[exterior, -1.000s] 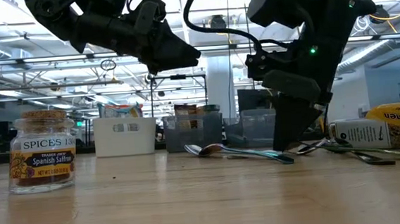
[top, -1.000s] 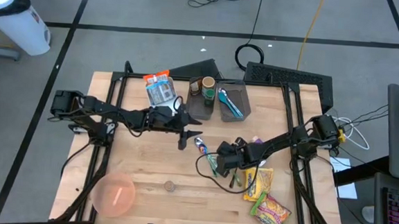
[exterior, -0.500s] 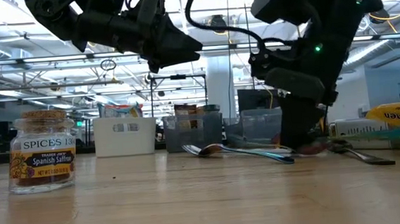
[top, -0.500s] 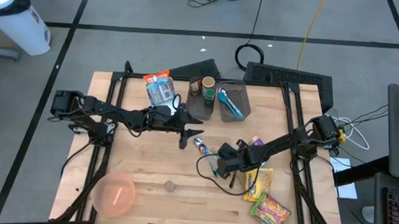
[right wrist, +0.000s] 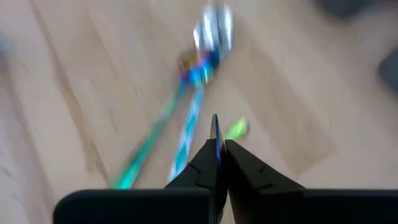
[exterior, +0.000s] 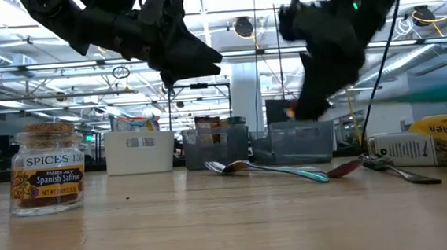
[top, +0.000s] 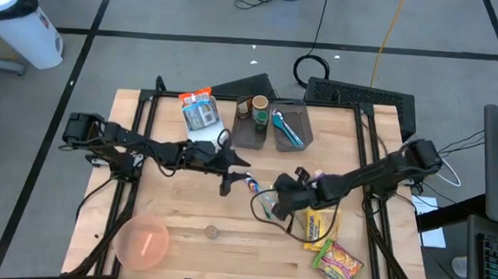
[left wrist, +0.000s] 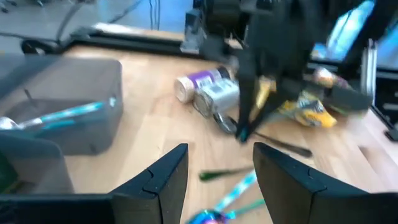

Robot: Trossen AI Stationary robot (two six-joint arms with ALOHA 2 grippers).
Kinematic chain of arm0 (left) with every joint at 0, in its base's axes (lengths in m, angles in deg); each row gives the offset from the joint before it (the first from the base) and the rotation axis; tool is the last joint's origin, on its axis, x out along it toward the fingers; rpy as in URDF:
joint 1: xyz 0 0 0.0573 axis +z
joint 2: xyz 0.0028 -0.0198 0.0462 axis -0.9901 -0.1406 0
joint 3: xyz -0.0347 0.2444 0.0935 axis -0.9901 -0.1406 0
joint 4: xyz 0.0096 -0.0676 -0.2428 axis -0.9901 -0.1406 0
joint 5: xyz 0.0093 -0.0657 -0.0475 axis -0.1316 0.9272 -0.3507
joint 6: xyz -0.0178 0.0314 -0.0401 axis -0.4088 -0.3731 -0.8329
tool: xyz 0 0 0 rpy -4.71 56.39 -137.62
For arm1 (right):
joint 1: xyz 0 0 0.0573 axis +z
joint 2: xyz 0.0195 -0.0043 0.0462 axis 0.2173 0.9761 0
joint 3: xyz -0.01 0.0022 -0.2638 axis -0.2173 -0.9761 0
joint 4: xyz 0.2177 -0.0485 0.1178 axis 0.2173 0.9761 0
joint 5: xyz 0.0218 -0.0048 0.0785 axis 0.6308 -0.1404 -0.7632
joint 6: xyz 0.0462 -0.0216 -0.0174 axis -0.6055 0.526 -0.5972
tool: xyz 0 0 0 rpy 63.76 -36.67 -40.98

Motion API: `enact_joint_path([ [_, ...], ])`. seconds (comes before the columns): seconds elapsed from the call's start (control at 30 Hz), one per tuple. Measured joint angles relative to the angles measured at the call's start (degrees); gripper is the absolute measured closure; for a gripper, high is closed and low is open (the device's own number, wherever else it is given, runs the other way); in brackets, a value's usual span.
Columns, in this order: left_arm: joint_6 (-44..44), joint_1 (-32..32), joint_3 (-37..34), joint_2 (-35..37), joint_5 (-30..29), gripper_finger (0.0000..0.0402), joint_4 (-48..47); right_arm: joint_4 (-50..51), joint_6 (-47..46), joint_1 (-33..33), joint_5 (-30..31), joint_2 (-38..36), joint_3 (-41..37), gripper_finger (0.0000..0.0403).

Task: Pick & Place Food Item
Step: Put the middle purple spoon into the right black bin

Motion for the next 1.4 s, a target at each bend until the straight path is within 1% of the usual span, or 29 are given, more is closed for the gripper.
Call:
enact_joint_path([
  [0.1, -1.1, -1.1, 0.0, 0.0, 0.0, 0.0215, -1.4, -3.4, 4.9, -0.1, 2.7, -3.1, 0.0, 0.0398],
  [0.23, -2.8, -2.0, 0.0, -0.1, 0.5, 0.0215, -1.7, -11.3, 12.2, -0.5, 1.9, -5.5, 0.0, 0.0398],
  [0.37, -2.8, -2.4, 0.0, -0.1, 5.8, 0.0215, -0.7, -19.1, 17.9, -1.0, -2.2, -5.5, 0.0, 0.0398],
  [0.47, -2.9, -2.9, 0.0, -0.1, 7.0, 0.0215, 0.3, -22.9, 19.2, -1.4, -5.2, -4.9, 0.0, 0.0398],
  [0.67, -2.9, -3.6, 0.0, -0.1, 7.9, 0.0215, 3.1, -24.0, 19.8, -1.6, -5.5, -4.1, 0.0, 0.0399],
  [1.23, -5.1, -4.4, 0.0, -0.1, 8.4, 0.0215, 6.3, -27.3, 20.8, -1.6, -5.8, -4.1, 0.0, 0.0399],
  [1.3, -5.5, -4.4, 0.0, -0.9, 8.2, 0.0215, 7.9, -28.4, 21.8, -1.8, -7.0, -4.1, 0.0, 0.0399],
  [1.4, -6.2, -4.4, 0.0, -1.9, 7.8, 0.0215, 8.9, -28.3, 21.7, -2.1, -7.0, -4.0, 0.0, 0.0399],
])
